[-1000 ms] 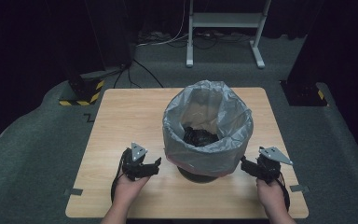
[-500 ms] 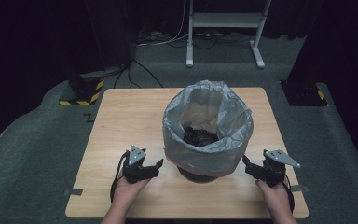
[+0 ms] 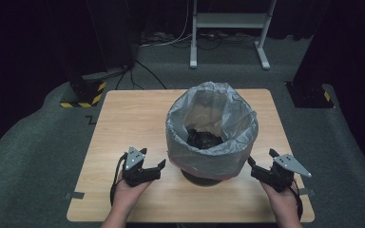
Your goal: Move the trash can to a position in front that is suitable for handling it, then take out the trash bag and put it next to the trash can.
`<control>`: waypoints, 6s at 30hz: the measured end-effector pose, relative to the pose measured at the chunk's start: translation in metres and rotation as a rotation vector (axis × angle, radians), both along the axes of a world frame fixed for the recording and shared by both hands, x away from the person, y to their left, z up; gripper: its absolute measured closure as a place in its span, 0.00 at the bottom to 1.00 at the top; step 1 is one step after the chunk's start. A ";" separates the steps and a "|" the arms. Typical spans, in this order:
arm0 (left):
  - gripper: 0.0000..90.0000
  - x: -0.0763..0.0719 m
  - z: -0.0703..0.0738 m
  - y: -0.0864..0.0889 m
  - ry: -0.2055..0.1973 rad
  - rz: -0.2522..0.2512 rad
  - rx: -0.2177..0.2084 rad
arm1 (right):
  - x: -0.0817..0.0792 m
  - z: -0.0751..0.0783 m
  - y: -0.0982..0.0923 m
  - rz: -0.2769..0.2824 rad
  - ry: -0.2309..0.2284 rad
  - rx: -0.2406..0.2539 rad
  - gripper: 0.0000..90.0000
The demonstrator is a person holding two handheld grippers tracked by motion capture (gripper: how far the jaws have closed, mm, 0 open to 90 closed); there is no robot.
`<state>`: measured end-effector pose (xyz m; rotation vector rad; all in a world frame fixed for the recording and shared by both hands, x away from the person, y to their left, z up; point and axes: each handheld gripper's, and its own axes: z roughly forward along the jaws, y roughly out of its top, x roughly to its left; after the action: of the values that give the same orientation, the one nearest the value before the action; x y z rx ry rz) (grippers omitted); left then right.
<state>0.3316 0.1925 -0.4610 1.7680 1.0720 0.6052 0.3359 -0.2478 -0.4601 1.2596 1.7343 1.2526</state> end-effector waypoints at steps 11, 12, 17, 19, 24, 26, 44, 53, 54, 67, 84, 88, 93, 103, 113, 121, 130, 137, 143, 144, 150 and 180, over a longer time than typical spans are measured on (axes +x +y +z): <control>0.17 -0.004 0.009 0.000 -0.042 0.002 -0.024 | -0.006 0.008 -0.003 -0.035 -0.054 0.003 0.15; 0.16 -0.004 0.010 0.000 -0.049 0.001 -0.026 | -0.006 0.010 -0.004 -0.037 -0.065 0.001 0.15; 0.16 -0.007 0.017 -0.003 -0.109 -0.015 -0.044 | -0.011 0.020 -0.009 -0.040 -0.118 0.018 0.16; 0.16 -0.008 0.022 -0.004 -0.128 -0.018 -0.048 | -0.014 0.025 -0.011 -0.031 -0.158 0.017 0.16; 0.16 -0.014 0.033 -0.007 -0.189 -0.013 -0.100 | -0.023 0.036 -0.012 -0.029 -0.247 0.025 0.15; 0.16 -0.016 0.039 -0.008 -0.224 -0.023 -0.141 | -0.029 0.043 -0.013 -0.027 -0.295 0.036 0.15; 0.15 -0.035 0.065 -0.010 -0.395 -0.025 -0.338 | -0.044 0.068 -0.005 0.009 -0.401 0.065 0.16; 0.11 -0.035 0.072 -0.019 -0.416 -0.031 -0.382 | -0.046 0.077 0.004 0.013 -0.420 0.072 0.16; 0.11 -0.034 0.074 -0.020 -0.421 -0.033 -0.377 | -0.047 0.078 0.004 0.011 -0.419 0.070 0.15; 0.13 -0.034 0.108 -0.040 -0.516 -0.023 -0.327 | -0.041 0.092 0.001 -0.006 -0.412 0.096 0.15; 0.29 -0.002 0.115 -0.052 -0.354 0.001 -0.367 | -0.030 0.127 0.023 0.049 -0.425 0.096 0.15; 0.42 0.003 0.116 -0.051 -0.318 0.001 -0.387 | -0.024 0.138 0.032 0.050 -0.424 0.076 0.25; 0.59 0.005 0.116 -0.050 -0.308 0.021 -0.372 | -0.010 0.144 0.047 0.016 -0.354 0.027 0.48; 0.84 0.002 0.116 -0.048 -0.322 0.062 -0.342 | 0.005 0.139 0.057 -0.032 -0.215 0.025 0.70; 0.98 0.000 0.117 -0.053 -0.347 0.054 -0.316 | 0.004 0.138 0.063 -0.062 -0.214 -0.011 0.92; 0.99 0.001 0.125 -0.057 -0.380 0.040 -0.303 | 0.001 0.140 0.063 -0.074 -0.249 -0.013 1.00; 1.00 0.006 0.153 -0.058 -0.439 0.018 -0.285 | -0.005 0.164 0.064 -0.076 -0.349 0.035 1.00; 1.00 -0.002 0.177 -0.059 -0.505 -0.005 -0.304 | -0.018 0.187 0.068 -0.062 -0.425 0.065 1.00; 1.00 -0.017 0.177 -0.051 -0.529 -0.006 -0.331 | -0.036 0.201 0.068 -0.056 -0.502 0.122 1.00; 1.00 -0.019 0.174 -0.049 -0.526 -0.002 -0.335 | -0.038 0.200 0.069 -0.057 -0.512 0.128 1.00; 1.00 -0.021 0.154 -0.039 -0.503 0.023 -0.354 | -0.046 0.186 0.082 -0.067 -0.558 0.146 1.00; 0.99 -0.018 0.133 -0.030 -0.420 -0.022 -0.353 | -0.066 0.133 0.232 0.189 -0.590 -0.018 1.00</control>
<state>0.3137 0.1624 -0.3276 1.2739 0.8071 0.6890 0.2704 -0.0160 -0.3270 0.6252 1.4387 1.5220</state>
